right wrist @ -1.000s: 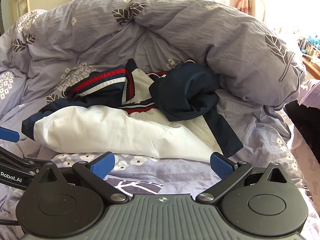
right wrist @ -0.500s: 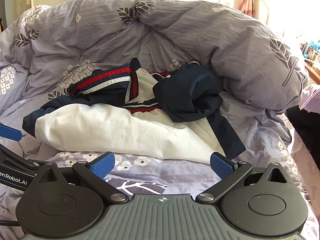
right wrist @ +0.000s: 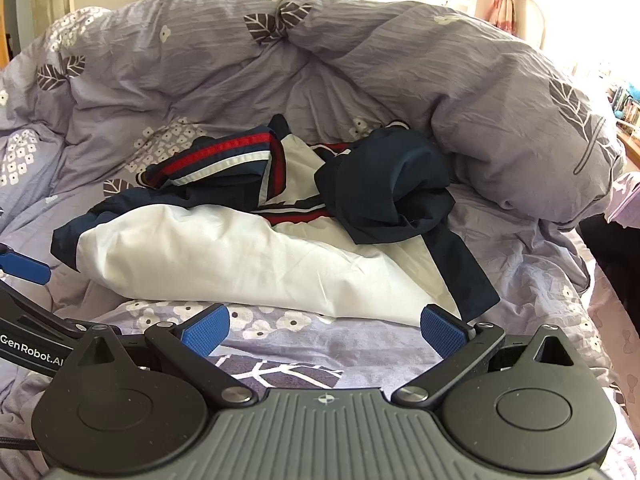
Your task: Fold clothes
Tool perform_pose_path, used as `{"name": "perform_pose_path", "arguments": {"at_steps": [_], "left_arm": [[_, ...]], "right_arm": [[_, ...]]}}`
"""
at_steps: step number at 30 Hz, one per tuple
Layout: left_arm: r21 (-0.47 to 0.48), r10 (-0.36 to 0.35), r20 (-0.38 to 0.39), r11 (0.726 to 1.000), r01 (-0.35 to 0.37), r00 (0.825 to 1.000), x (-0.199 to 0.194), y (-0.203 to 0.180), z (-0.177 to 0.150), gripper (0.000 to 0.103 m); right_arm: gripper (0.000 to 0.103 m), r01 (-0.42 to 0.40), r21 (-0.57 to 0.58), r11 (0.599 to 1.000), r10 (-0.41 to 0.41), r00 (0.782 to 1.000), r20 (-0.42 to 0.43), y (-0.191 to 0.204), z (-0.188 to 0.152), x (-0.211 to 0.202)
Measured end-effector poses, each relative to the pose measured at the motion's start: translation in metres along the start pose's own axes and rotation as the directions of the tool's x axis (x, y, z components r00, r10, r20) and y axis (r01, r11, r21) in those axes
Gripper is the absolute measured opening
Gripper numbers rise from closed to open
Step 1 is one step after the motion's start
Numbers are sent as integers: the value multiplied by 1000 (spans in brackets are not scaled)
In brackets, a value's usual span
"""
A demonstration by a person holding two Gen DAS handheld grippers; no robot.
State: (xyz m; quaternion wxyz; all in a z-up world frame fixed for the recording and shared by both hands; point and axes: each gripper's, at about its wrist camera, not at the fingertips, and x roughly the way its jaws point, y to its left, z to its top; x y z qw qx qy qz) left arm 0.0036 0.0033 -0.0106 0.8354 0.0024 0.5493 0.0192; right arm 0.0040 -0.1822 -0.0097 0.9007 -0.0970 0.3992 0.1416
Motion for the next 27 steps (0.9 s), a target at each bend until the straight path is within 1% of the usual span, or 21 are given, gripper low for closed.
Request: {"name": "perform_pose_path", "arguments": {"at_steps": [7, 14, 17, 19, 22, 25, 27], "left_arm": [[-9, -4, -14, 1000, 4, 1000, 1, 2, 2, 103], [-22, 17, -21, 1000, -18, 1000, 5, 7, 6, 103], [-19, 23, -30, 1000, -24, 999, 8, 7, 6, 103], [-22, 27, -35, 999, -28, 999, 10, 8, 6, 103], [-31, 37, -40, 999, -39, 998, 12, 12, 6, 103], [-36, 87, -24, 995, -88, 996, 12, 23, 11, 103], [-41, 130, -3, 991, -130, 991, 12, 32, 16, 103]], "right_arm": [[103, -3, 2, 1000, 3, 1000, -5, 1, -1, 2], [103, -14, 42, 999, 14, 1000, 2, -8, 4, 6], [103, -3, 51, 999, 3, 1000, -1, -11, 3, 8], [103, -1, 56, 998, 0, 1000, 21, -13, 5, 9], [103, -8, 63, 998, 2, 996, 86, -14, 16, 12], [103, -13, 46, 999, 7, 991, 131, -11, 36, 25], [103, 17, -9, 1000, -15, 990, 137, -4, 44, 36]]}}
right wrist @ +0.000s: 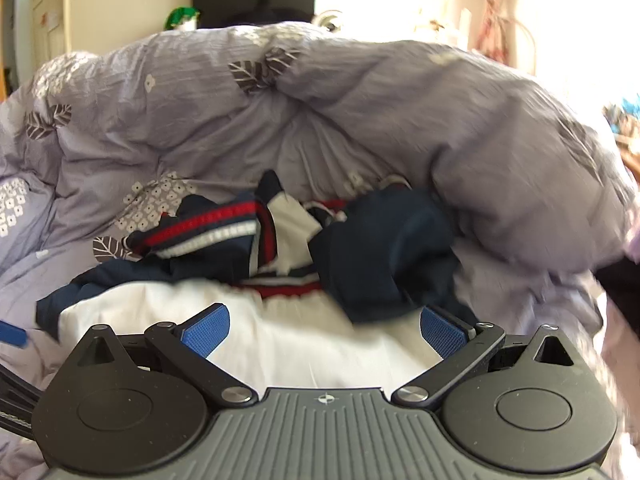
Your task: Fold clothes
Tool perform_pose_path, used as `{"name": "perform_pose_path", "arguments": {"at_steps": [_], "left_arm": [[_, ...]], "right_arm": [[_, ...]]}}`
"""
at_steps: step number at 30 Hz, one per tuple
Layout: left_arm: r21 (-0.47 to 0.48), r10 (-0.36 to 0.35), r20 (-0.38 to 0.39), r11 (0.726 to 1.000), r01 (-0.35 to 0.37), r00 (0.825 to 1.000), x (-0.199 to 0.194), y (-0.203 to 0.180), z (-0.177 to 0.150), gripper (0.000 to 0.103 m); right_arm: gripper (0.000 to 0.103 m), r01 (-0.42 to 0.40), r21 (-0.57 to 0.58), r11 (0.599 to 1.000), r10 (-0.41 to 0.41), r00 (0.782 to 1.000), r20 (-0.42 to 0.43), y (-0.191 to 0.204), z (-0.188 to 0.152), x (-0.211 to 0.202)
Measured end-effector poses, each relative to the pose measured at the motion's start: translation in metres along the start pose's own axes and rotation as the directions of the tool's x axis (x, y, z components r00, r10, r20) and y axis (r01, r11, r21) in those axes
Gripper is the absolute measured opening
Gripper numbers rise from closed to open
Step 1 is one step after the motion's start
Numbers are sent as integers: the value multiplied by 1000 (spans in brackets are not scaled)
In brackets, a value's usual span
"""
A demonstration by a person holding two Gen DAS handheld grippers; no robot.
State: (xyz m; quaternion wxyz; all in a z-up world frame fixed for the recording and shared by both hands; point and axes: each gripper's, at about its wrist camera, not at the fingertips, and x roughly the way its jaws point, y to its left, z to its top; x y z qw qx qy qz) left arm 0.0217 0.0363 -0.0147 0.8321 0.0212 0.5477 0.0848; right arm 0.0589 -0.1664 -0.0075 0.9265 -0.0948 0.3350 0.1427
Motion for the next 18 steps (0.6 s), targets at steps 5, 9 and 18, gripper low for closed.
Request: {"name": "perform_pose_path", "arguments": {"at_steps": [5, 9, 18], "left_arm": [[-7, 136, 64, 991, -136, 989, 22, 31, 19, 103], [-66, 59, 46, 996, -56, 997, 44, 57, 15, 103], [-93, -110, -41, 990, 106, 993, 93, 41, 13, 103]], "right_arm": [[103, 97, -95, 991, -98, 995, -5, 9, 3, 24], [103, 144, -70, 987, -147, 989, -29, -24, -7, 28], [103, 44, 205, 978, 0, 978, -211, -105, -47, 74]]}}
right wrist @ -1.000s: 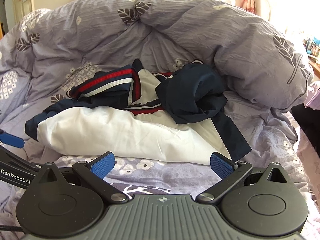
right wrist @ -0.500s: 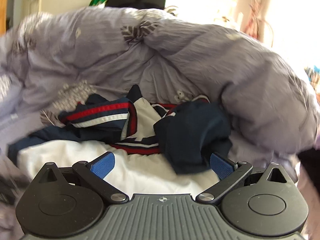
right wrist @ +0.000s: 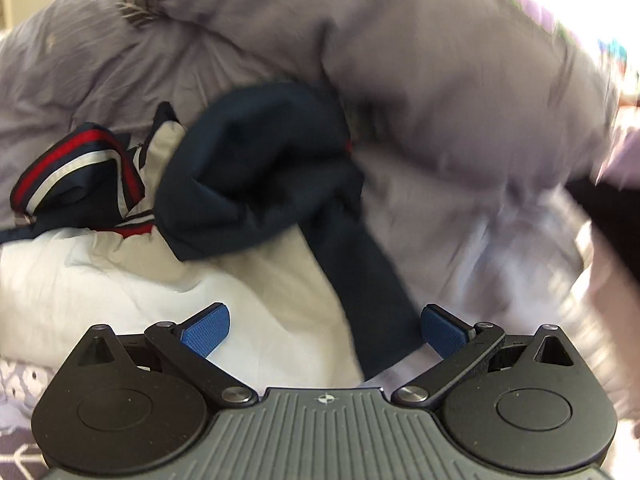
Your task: Fold clothes
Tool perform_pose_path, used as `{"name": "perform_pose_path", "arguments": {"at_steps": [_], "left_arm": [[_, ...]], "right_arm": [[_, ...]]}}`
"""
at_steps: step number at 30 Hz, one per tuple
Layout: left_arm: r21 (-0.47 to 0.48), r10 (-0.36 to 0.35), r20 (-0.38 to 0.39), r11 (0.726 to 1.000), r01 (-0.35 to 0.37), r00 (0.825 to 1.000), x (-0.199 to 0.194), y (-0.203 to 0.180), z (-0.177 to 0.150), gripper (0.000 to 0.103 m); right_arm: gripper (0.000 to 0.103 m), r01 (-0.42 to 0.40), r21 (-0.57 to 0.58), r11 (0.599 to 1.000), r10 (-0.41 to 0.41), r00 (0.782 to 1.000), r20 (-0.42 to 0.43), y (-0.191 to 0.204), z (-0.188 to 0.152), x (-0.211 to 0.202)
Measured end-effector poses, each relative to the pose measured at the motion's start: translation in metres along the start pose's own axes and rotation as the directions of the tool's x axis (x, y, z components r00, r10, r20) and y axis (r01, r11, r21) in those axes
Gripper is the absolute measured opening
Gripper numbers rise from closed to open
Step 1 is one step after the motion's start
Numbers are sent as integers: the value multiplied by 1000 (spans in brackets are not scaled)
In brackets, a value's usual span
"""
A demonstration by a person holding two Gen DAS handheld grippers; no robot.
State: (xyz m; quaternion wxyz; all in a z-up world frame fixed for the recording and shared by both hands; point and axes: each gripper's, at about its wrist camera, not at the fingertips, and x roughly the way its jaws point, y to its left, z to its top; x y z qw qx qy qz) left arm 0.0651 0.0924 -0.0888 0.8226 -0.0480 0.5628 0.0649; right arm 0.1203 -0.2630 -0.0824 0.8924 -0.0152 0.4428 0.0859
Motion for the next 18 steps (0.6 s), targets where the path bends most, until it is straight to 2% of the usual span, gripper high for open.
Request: {"name": "perform_pose_path", "arguments": {"at_steps": [2, 3, 4, 5, 6, 7, 8, 9, 11, 15, 17, 18], "left_arm": [[-61, -14, -36, 998, 11, 999, 10, 0, 2, 103], [-104, -24, -59, 994, 17, 998, 15, 1, 3, 103], [-147, -48, -71, 988, 37, 996, 16, 4, 3, 99], [-189, -74, -80, 980, 58, 994, 16, 7, 4, 88], [-232, -101, -89, 970, 78, 991, 16, 11, 4, 82], [-234, -101, -80, 969, 80, 992, 10, 11, 5, 71], [-232, -98, -69, 969, 79, 993, 4, 11, 6, 59], [-225, -76, -46, 972, 64, 996, -6, 13, 7, 53], [-210, -28, 4, 977, 28, 1000, -26, 15, 10, 25], [-227, 45, 133, 974, -14, 990, -82, 50, 16, 19], [-229, 55, 182, 973, -13, 982, -110, 75, 11, 19], [-230, 61, 206, 973, -12, 977, -125, 88, 8, 19]], "right_arm": [[101, -38, 87, 996, 42, 998, -47, -3, -4, 15], [86, -57, 141, 988, 66, 996, -63, -4, -5, 20], [68, -76, 198, 977, 92, 993, -73, -4, -7, 23], [61, -81, 224, 971, 100, 992, -76, -1, -8, 22], [44, -77, 228, 971, 96, 993, -73, 4, -8, 19], [25, -75, 224, 972, 90, 994, -57, 9, -7, 14], [19, -76, 218, 973, 85, 996, -33, 15, -6, 7], [16, -85, 220, 972, 91, 996, -15, 20, -4, -1], [15, -143, 234, 962, 143, 990, 19, 27, 2, -14], [14, -308, 207, 929, 298, 951, 79, 41, 12, -48], [14, -371, 163, 914, 366, 929, 59, 47, 13, -65], [15, -393, 129, 911, 394, 919, 18, 51, 13, -72]]}}
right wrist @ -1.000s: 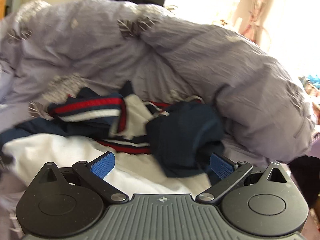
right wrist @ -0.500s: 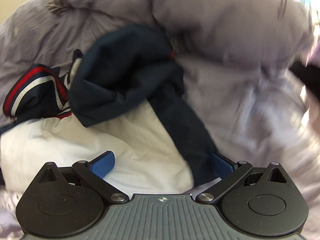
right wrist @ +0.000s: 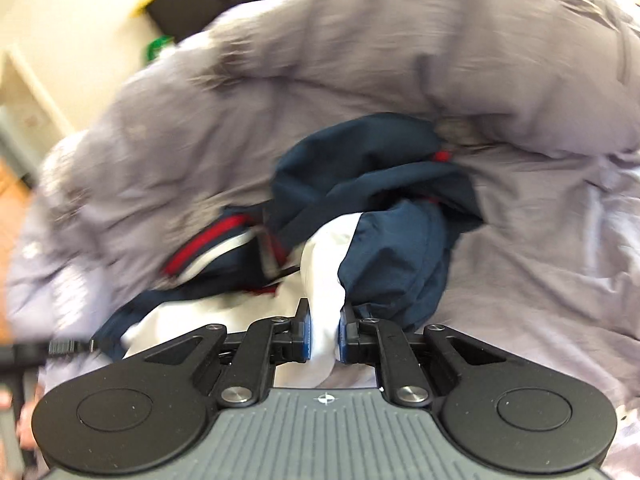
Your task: Fold clothes
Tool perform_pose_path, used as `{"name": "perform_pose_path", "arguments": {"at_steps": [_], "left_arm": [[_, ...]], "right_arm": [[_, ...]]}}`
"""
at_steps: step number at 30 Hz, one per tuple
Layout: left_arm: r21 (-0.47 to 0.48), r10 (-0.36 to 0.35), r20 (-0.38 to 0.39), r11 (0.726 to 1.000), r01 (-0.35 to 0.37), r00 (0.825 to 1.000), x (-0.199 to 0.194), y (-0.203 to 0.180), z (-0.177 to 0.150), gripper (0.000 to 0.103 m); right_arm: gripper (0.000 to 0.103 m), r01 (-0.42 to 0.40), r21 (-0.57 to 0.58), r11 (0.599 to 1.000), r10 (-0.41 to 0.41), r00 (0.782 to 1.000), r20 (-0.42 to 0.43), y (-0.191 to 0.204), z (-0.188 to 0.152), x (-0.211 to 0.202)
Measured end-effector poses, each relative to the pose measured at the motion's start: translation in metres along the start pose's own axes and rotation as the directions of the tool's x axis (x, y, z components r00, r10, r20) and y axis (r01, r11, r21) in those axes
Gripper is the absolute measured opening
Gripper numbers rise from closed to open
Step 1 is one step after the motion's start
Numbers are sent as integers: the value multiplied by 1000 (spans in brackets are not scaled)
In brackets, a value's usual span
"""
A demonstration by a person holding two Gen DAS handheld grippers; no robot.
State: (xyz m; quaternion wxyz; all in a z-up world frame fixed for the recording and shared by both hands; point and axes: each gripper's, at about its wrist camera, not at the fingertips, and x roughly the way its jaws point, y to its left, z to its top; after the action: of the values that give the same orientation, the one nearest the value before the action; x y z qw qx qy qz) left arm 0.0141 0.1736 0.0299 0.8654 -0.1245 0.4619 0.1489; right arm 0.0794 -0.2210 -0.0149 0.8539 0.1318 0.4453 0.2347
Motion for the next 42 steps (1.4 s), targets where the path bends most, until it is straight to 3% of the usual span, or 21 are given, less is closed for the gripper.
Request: {"name": "perform_pose_path", "arguments": {"at_steps": [3, 5, 6, 7, 9, 10, 14, 17, 18, 19, 20, 22, 24, 28, 31, 33, 35, 37, 39, 41, 42], "left_arm": [[51, 72, 22, 996, -73, 997, -19, 26, -4, 24], [96, 131, 9, 987, -131, 991, -16, 33, -10, 47], [110, 157, -5, 982, -156, 988, -11, 34, -14, 52], [110, 164, -16, 981, -161, 986, -6, 35, -16, 54], [107, 171, -37, 980, -166, 985, 3, 35, -19, 55], [98, 150, -43, 985, -145, 988, 9, 35, -17, 58], [91, 60, -20, 994, -58, 998, 56, 28, -10, 94], [122, -28, -39, 992, 33, 999, 111, 12, -14, 98], [143, -42, -80, 988, 53, 996, 129, 5, -20, 97], [163, -52, -124, 984, 72, 991, 147, -2, -26, 86], [181, -62, -122, 980, 83, 991, 149, -7, -34, 72], [233, -66, -91, 969, 85, 994, 143, -15, -48, 61], [284, -76, -77, 954, 95, 994, 122, -12, -59, 47], [285, -74, -60, 954, 88, 995, 80, 13, -78, 45], [181, -71, -65, 980, 82, 995, 57, 46, -86, 45], [95, -67, -70, 993, 74, 995, 45, 70, -91, 47], [30, -5, -57, 1000, 7, 998, 40, 90, -91, 50], [-39, 27, -48, 999, -29, 998, 39, 106, -88, 55], [-81, 35, -43, 996, -39, 998, 40, 117, -84, 56], [-70, 50, -33, 996, -52, 998, 44, 117, -79, 62], [-56, 59, -27, 997, -60, 998, 47, 115, -77, 64]], "right_arm": [[26, 65, -80, 995, -78, 982, -175, 13, -6, -1], [36, 81, -97, 992, -97, 980, -172, 21, -4, -8], [47, 73, -100, 992, -86, 986, -142, 28, 1, -13], [71, 64, -103, 993, -76, 991, -112, 36, 6, -19], [103, 16, -171, 985, -22, 999, -36, 61, 14, -17], [103, 12, -238, 971, -15, 1000, -10, 79, 19, -6], [103, 72, -406, 911, -65, 997, 33, 141, 46, 65], [103, 52, -416, 908, -78, 996, -47, 161, 62, 137], [96, 65, -406, 912, -110, 990, -89, 163, 65, 164], [45, 94, -378, 921, -153, 980, -129, 161, 65, 186], [13, 132, -342, 931, -199, 965, -169, 158, 63, 206], [7, 175, -241, 955, -233, 944, -235, 152, 64, 232], [7, 145, -246, 958, -208, 945, -252, 168, 67, 243], [7, -77, -285, 955, -9, 957, -290, 254, 73, 256], [7, -335, -344, 877, 201, 906, -372, 354, 63, 268], [11, -417, -419, 806, 244, 880, -407, 420, 47, 274], [21, -412, -518, 750, 204, 889, -411, 463, 30, 278], [45, -460, -547, 699, 215, 865, -453, 473, 21, 281], [85, -506, -527, 683, 253, 841, -478, 452, 22, 277], [89, -467, -522, 714, 245, 864, -439, 419, 30, 263], [90, -412, -534, 739, 216, 894, -392, 395, 35, 252]]}}
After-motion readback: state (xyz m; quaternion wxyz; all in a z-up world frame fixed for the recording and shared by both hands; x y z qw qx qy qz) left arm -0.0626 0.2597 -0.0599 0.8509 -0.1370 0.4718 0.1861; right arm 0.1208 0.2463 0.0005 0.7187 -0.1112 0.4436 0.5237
